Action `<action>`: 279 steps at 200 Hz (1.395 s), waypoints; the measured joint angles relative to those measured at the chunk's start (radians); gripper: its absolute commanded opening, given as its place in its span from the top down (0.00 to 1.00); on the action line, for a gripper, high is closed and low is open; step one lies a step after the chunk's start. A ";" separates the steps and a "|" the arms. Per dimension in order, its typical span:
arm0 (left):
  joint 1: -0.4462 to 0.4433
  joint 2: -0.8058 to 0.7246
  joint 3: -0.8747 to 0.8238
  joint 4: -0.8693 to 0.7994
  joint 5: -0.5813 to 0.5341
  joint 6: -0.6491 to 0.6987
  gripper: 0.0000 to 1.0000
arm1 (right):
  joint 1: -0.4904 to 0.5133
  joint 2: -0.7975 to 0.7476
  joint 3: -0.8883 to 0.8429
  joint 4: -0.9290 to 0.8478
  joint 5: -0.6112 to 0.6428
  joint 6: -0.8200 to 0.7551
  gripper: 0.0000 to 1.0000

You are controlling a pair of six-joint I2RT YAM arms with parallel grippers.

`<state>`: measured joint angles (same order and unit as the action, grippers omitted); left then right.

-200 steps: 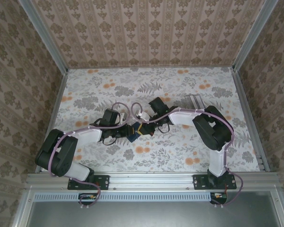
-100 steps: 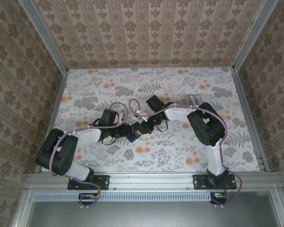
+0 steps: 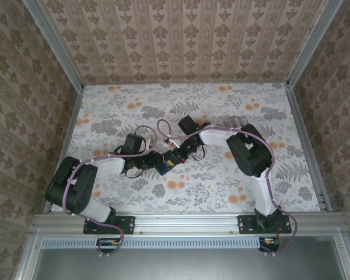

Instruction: Put the credit cards into the card holder

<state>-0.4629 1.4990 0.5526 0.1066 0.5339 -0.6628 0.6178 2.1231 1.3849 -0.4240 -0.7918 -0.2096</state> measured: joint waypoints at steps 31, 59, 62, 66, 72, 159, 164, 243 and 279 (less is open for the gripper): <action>0.000 0.001 0.002 -0.001 0.000 0.000 0.76 | -0.001 0.012 0.019 -0.030 -0.003 0.031 0.99; 0.016 0.001 0.002 0.000 0.009 -0.012 0.76 | -0.003 0.015 0.022 -0.034 -0.006 0.059 0.99; 0.018 0.001 0.002 0.001 0.010 -0.013 0.76 | -0.003 0.016 0.022 -0.034 -0.006 0.064 0.99; 0.020 0.001 0.002 0.002 0.011 -0.016 0.76 | -0.003 0.016 0.022 -0.034 -0.007 0.071 1.00; 0.022 0.001 0.002 0.003 0.013 -0.019 0.76 | -0.005 0.018 0.024 -0.036 -0.008 0.085 0.99; 0.039 -0.130 -0.031 0.000 0.012 -0.043 0.77 | -0.015 0.072 0.092 -0.112 -0.061 0.260 0.99; 0.039 -0.133 -0.031 -0.002 0.011 -0.043 0.77 | -0.015 0.076 0.098 -0.119 -0.061 0.267 0.99; 0.048 -0.080 0.039 -0.127 -0.160 0.010 0.56 | -0.020 0.026 0.061 -0.085 -0.043 0.372 0.67; 0.051 -0.044 0.077 -0.157 -0.218 0.043 0.51 | -0.033 -0.079 0.002 -0.033 0.086 0.427 0.46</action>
<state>-0.4114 1.4548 0.6300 -0.0502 0.3161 -0.6193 0.5850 2.0438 1.3872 -0.4568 -0.7055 0.2173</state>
